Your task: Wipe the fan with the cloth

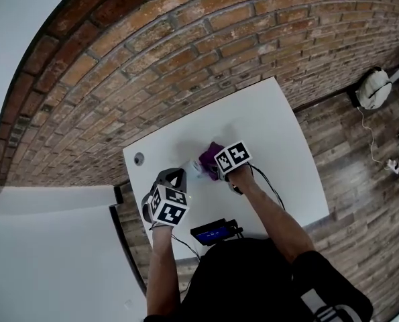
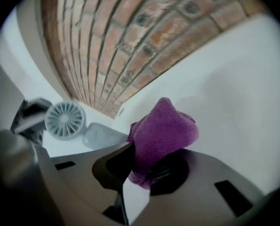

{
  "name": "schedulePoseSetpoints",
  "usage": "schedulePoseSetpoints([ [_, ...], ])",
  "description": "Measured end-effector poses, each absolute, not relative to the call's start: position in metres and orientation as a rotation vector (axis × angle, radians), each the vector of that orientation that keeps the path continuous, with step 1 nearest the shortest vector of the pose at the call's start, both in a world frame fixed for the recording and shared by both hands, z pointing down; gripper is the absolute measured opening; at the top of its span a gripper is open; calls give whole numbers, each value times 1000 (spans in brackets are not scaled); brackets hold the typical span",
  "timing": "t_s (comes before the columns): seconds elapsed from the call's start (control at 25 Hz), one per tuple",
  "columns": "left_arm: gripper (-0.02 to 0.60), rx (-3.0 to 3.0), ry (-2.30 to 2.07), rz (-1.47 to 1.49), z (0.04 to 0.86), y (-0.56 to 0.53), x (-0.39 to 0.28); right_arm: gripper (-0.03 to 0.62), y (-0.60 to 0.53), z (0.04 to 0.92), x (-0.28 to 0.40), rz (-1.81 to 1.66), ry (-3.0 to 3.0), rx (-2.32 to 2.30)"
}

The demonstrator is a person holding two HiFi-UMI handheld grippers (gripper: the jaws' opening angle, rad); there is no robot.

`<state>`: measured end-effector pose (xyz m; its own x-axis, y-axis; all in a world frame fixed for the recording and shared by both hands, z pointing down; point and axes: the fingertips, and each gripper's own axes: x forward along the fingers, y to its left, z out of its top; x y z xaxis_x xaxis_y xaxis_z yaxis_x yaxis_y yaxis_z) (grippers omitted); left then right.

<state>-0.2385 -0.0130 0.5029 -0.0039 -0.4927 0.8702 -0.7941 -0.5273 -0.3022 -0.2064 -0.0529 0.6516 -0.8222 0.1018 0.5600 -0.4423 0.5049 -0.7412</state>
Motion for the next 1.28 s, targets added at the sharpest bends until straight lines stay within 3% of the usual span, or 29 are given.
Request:
schedulePoseSetpoints([
  [0.08,-8,1998,-1340,1544,503,-14,-239,78,-68,648,-196,992,-2211,360],
  [0.16,-8,1999,-1339,1544,503,-14,-238,78,-89,633,-191,908,-2261,468],
  [0.32,-8,1995,-1354,1541,502,-15,-239,78,-104,609,-218,1245,-2368,427],
  [0.56,-8,1995,-1359,1533,503,-14,-237,78,-68,654,-230,1450,-2200,364],
  [0.92,-8,2013,-1378,1493,503,-15,-239,78,29,652,-169,1263,-2134,125],
  [1.12,0,2033,-1434,1416,497,-12,-245,78,-96,551,-193,1140,-2523,393],
  [1.28,0,2016,-1372,1367,505,13,-238,78,-111,492,-247,875,-2705,94],
])
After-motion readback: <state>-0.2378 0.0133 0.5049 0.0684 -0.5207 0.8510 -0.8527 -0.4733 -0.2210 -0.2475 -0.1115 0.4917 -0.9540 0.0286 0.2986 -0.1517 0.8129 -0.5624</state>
